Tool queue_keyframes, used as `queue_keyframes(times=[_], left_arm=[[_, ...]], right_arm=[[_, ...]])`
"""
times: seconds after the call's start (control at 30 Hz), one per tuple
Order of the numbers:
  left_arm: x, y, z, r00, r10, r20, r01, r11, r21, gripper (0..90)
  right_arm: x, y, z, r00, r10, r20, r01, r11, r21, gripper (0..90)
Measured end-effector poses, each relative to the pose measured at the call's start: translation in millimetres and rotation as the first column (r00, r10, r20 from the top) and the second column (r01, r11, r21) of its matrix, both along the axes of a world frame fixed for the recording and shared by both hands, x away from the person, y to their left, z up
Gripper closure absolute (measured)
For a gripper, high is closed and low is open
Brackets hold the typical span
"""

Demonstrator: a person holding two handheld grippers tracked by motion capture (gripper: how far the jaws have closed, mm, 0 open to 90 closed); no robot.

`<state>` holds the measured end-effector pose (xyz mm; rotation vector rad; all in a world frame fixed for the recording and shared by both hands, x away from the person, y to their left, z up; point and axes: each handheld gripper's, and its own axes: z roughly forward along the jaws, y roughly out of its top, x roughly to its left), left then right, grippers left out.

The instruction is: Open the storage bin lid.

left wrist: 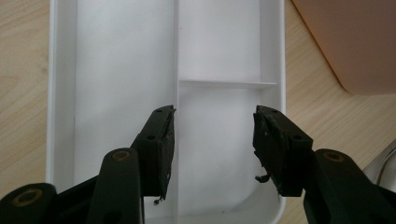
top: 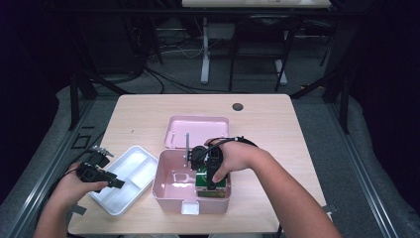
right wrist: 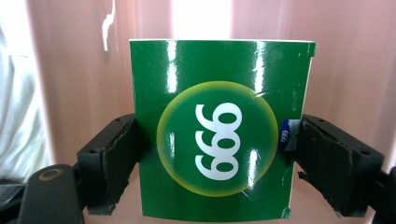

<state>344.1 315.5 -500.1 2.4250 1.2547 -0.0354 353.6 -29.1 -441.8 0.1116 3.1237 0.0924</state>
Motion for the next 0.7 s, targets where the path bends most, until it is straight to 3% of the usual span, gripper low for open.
queue_keyframes(times=[0.5, 0.7], left_arm=[[0.3, -1.0, -1.0, 1.0, 0.001, -0.003, -0.001, 1.0, 0.003, 48.8], [0.2, -1.4, -0.8, 1.0, -0.002, -0.002, 0.002, 1.0, 0.002, 48.8]], right_arm=[[5.1, -4.6, -21.3, 0.9999, -0.015, -0.006, 0.015, 1.0, 0.003, 16.0], [7.5, -5.4, -22.8, 0.9994, -0.032, -0.013, 0.032, 0.999, -0.004, 15.6]])
